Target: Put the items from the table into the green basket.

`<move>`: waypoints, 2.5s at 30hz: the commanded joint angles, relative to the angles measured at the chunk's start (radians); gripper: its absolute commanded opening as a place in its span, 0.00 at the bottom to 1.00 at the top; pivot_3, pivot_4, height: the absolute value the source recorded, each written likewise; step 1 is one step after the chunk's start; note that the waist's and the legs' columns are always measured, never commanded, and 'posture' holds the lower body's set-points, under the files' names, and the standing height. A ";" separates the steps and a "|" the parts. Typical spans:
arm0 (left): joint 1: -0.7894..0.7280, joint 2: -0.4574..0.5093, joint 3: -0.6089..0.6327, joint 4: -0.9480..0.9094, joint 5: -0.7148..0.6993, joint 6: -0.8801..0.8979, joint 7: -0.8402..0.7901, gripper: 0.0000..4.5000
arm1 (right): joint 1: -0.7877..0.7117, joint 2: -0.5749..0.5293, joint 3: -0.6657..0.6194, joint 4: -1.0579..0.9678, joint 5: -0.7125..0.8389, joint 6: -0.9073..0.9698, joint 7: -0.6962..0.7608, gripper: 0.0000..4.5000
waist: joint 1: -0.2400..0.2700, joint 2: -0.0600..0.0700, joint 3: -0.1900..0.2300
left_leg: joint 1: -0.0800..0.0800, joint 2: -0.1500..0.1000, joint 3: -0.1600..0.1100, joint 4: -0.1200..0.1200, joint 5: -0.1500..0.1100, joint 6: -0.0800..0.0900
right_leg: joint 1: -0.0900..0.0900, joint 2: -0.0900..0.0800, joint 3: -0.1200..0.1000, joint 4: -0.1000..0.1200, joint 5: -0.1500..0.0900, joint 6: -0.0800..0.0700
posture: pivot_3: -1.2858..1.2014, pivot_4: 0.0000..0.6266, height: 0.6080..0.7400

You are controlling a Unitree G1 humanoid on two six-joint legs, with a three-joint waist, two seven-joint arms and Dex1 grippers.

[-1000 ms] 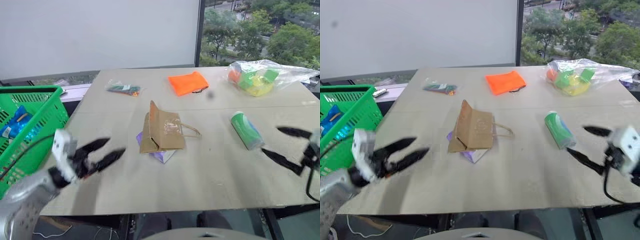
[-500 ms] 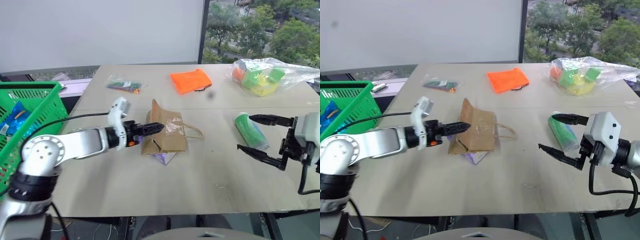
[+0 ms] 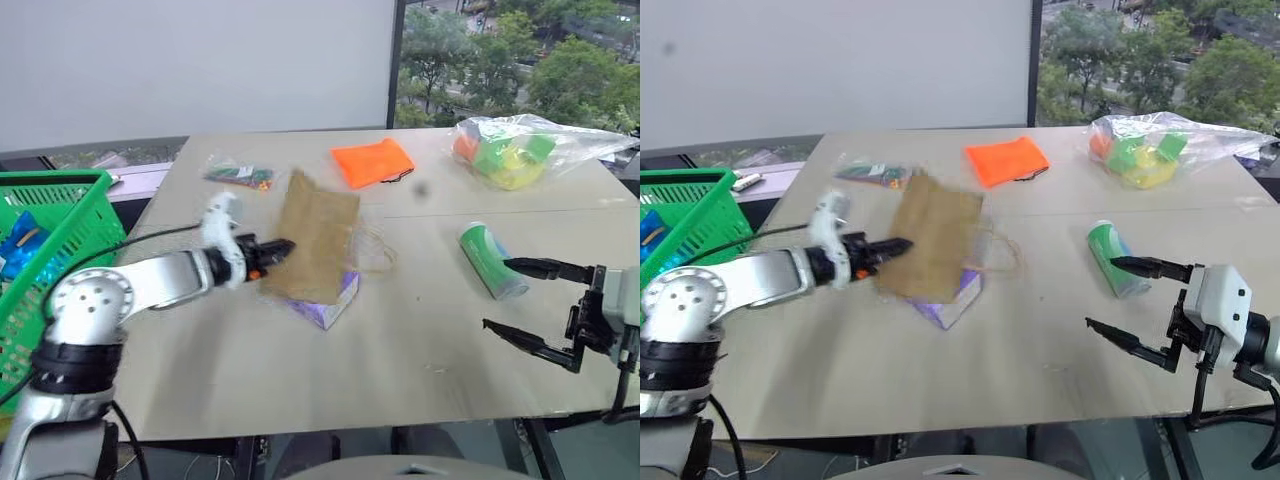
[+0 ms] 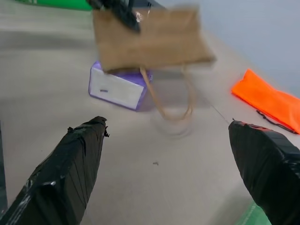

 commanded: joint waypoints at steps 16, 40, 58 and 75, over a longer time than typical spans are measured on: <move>-0.039 0.212 0.109 0.451 0.803 -0.037 -0.743 0.75 | -0.082 0.018 0.085 0.062 -0.015 -0.081 0.029 1.00 | 0.028 -0.002 0.000 | -0.003 -0.003 -0.007 0.000 -0.002 0.004 | 0.000 -0.002 -0.007 -0.001 0.000 0.000 | 0.52 0.00 1.00; -0.382 -0.052 -0.567 0.386 1.114 0.122 -1.096 0.97 | 0.057 -0.003 0.009 -0.057 0.008 -0.029 -0.003 1.00 | -0.025 -0.001 0.000 | -0.001 -0.005 -0.003 0.000 -0.001 0.003 | 0.002 0.000 -0.003 -0.001 0.000 0.002 | 0.47 0.00 1.00; -0.252 -0.189 -0.084 0.301 1.177 0.085 -1.091 0.12 | -0.138 -0.008 0.162 -0.040 0.013 0.014 -0.031 1.00 | -0.025 -0.001 -0.001 | 0.000 -0.002 -0.004 0.001 -0.002 0.004 | 0.001 -0.002 -0.001 0.000 -0.003 0.007 | 0.51 0.00 1.00; -0.178 0.095 0.411 0.290 1.717 -0.449 -0.348 0.12 | -0.548 0.123 0.386 0.119 0.049 0.023 -0.019 1.00 | 0.096 -0.012 0.001 | -0.013 -0.004 -0.008 -0.001 0.000 -0.001 | -0.012 -0.011 -0.008 0.001 0.001 0.001 | 0.59 0.00 1.00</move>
